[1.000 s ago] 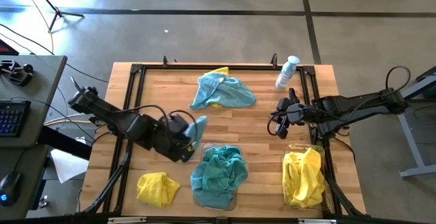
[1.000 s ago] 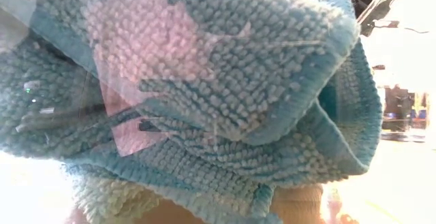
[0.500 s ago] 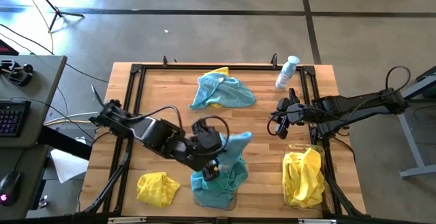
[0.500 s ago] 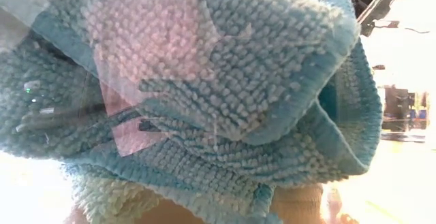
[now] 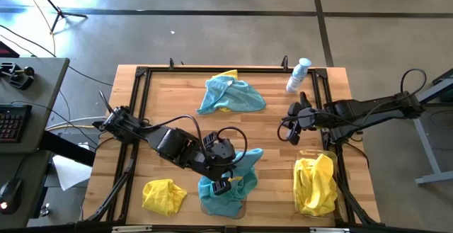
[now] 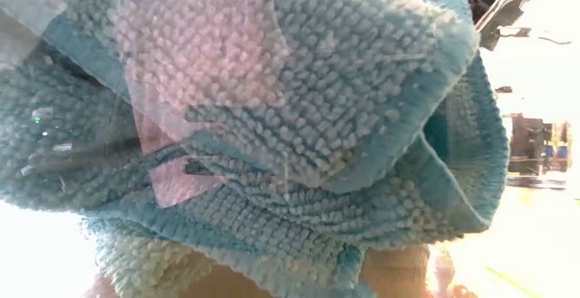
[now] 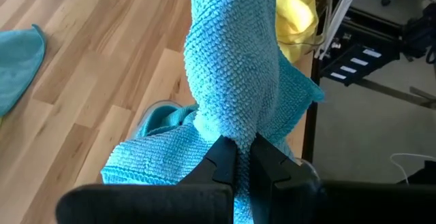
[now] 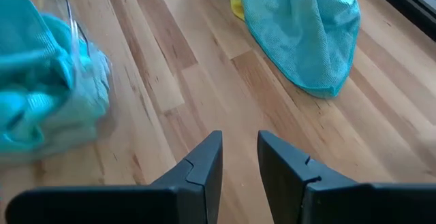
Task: Sort microfiber towel by color & place in baskets
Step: Put the blue towel into the left transparent bin
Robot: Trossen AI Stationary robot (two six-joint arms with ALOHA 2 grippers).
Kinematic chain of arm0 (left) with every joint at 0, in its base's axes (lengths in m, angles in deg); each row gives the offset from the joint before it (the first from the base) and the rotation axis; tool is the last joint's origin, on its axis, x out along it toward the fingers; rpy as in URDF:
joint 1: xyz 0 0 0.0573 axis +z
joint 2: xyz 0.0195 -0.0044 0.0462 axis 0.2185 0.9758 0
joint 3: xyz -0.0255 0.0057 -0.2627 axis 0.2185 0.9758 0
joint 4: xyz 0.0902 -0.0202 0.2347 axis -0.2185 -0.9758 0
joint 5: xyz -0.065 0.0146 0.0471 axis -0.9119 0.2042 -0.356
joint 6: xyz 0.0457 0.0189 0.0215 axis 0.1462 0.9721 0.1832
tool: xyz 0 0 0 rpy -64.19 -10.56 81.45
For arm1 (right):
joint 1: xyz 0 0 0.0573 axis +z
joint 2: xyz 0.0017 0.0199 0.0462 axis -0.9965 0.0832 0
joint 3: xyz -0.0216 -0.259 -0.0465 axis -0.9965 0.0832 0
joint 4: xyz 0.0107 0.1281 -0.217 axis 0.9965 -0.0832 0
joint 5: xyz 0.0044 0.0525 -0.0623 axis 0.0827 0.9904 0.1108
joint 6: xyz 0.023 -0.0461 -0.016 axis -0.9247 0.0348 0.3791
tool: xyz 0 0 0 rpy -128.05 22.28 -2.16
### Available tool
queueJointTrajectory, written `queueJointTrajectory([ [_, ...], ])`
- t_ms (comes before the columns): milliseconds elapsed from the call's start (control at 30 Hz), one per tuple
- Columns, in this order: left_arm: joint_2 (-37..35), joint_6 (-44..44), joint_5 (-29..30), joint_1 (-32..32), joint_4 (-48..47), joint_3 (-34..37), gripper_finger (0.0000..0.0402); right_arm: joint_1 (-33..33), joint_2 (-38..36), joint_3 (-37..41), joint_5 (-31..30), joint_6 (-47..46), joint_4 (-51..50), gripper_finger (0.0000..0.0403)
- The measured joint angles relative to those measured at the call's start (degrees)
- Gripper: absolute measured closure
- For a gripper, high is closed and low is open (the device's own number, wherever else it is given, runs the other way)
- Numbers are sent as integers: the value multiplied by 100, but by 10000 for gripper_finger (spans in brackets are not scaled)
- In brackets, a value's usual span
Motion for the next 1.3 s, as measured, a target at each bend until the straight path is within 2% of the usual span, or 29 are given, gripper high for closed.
queueJointTrajectory([
  [167, -2, 51, -9, 0, -1, 0, 401, 0, 0, 0, 4, 498, -283, 315],
  [333, -2, -11, -10, -2, 35, 0, 402, 0, -2, 0, 153, -195, -385, 316],
  [500, -2, -540, 2, -116, 46, 0, 402, 0, -2, 0, 548, -552, -368, 331],
  [767, 28, -1228, 594, -486, 45, 79, 402, 0, -2, 0, 691, -551, -341, 397],
  [900, 97, -1897, 702, -643, 86, 414, 402, 0, -2, 0, 704, -524, -339, 392],
  [1100, 567, -3026, 331, -776, 88, 886, 402, 0, -3, 0, 988, -337, -183, 393],
  [1300, 1303, -3893, -583, -682, 207, 1017, 402, 0, -4, 0, 1146, 95, 87, 402],
])
